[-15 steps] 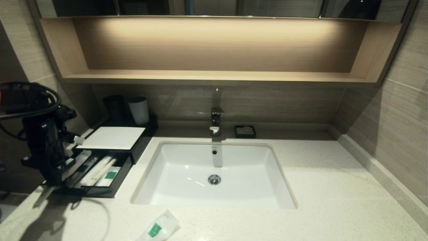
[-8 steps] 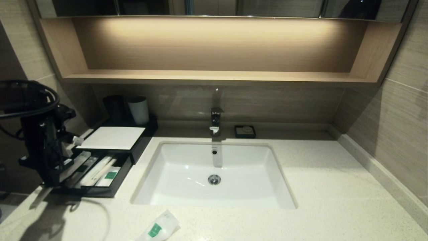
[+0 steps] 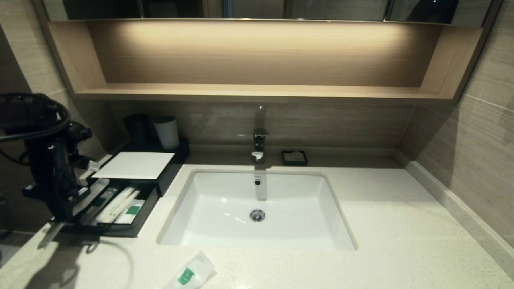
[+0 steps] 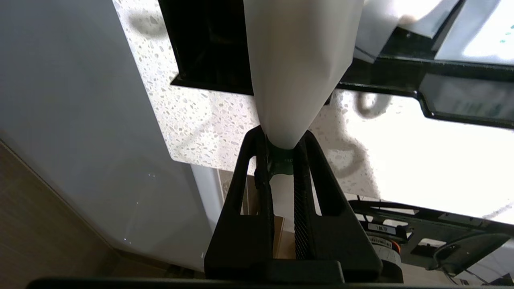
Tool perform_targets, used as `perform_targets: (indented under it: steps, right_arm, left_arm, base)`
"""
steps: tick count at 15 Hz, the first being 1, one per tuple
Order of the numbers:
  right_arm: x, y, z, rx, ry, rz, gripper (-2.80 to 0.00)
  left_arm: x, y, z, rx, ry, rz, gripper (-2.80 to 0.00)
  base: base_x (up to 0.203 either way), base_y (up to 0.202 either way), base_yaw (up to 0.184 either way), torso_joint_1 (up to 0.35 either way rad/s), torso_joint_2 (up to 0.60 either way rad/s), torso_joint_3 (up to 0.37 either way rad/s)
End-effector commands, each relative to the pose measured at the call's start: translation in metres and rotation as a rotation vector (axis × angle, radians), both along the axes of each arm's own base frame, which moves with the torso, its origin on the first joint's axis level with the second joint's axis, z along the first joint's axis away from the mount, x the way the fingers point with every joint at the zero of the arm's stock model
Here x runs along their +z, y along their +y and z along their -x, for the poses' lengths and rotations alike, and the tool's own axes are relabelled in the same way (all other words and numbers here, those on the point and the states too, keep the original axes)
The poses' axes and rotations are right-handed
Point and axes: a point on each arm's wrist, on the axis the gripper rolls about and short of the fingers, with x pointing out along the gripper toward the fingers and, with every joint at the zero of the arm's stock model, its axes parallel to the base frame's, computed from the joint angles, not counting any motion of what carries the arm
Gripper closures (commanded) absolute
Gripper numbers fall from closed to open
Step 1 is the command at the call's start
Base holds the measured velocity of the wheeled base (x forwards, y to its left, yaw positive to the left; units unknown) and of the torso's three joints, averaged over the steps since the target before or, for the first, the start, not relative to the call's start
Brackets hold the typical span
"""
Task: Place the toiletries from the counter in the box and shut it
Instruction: Place the bathroom toiletry into the drawer
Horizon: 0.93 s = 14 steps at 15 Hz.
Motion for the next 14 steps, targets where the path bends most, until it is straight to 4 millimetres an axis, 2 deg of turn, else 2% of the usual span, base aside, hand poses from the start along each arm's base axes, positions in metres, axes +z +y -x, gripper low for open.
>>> perform_targets:
  steps: [1,5,14]
  right_arm:
    - [0.000,0.000,0.000,0.000,0.001,0.001,0.00]
    - [0.000,0.000,0.000,0.000,0.001,0.001,0.00]
    - [0.000,0.000,0.000,0.000,0.002,0.001,0.00]
  left_arm:
    - [0.005,-0.001,0.006,-0.004,0.018,0.001,0.00]
    - [0.012,-0.004,0.017,-0.025,0.086,0.018,0.00]
    - [-0.011,-0.001,0.006,-0.015,0.138,0.030,0.00]
  base:
    - [0.000,0.000,0.000,0.000,0.00,0.000]
    - [0.000,0.000,0.000,0.000,0.00,0.000]
    - [0.000,0.000,0.000,0.000,0.00,0.000]
